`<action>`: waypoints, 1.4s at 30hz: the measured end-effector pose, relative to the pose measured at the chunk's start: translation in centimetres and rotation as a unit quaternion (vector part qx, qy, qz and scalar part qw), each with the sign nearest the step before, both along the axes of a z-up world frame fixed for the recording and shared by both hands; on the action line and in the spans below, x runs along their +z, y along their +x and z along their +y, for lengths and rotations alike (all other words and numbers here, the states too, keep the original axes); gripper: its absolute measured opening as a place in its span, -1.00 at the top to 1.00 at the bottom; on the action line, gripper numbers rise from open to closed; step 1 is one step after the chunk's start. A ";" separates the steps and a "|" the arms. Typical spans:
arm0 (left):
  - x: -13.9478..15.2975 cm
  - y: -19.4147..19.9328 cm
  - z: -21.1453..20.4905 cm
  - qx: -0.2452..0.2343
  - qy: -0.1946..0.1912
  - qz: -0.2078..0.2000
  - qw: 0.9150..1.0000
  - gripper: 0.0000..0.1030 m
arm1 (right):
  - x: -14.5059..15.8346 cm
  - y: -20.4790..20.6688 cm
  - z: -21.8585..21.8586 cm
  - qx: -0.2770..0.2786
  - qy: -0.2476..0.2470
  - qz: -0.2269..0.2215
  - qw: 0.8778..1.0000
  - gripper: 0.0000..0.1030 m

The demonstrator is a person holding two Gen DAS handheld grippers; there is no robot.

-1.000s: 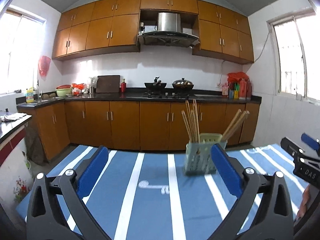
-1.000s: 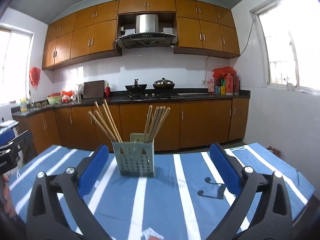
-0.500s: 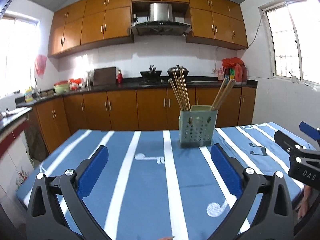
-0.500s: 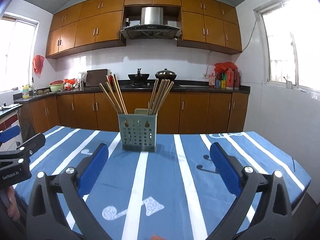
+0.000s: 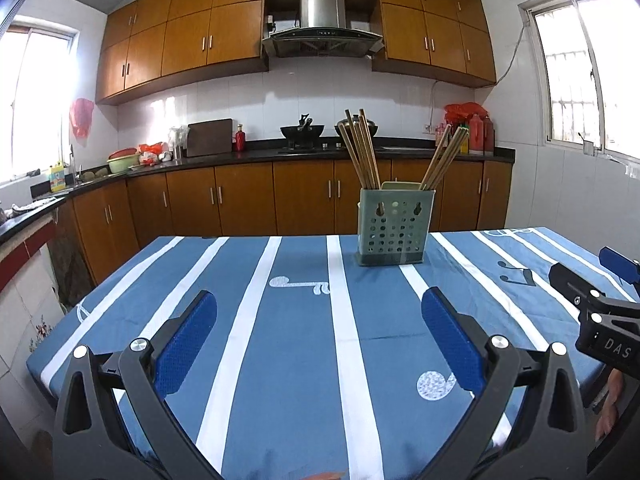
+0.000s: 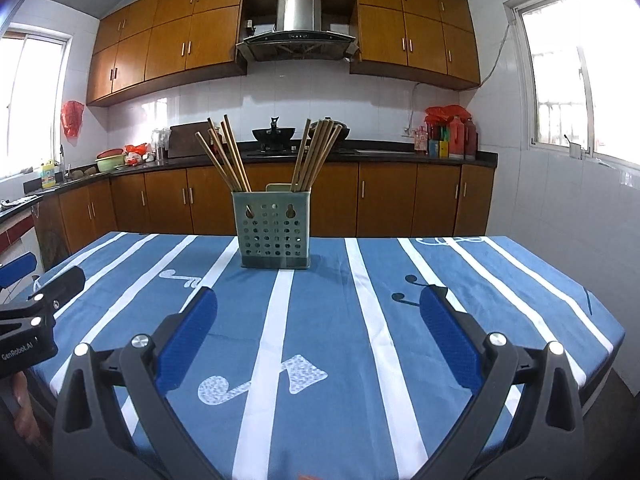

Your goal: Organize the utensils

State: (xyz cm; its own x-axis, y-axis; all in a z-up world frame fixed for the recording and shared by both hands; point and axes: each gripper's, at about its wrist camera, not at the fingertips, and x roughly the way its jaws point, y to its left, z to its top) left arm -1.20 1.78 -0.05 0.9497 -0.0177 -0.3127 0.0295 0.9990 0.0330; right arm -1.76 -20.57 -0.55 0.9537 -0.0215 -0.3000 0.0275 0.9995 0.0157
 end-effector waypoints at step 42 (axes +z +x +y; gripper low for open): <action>-0.9 0.2 -0.3 -0.004 -0.006 0.019 1.000 -0.97 | -0.9 0.7 -0.4 -0.002 0.013 0.015 1.000 -0.92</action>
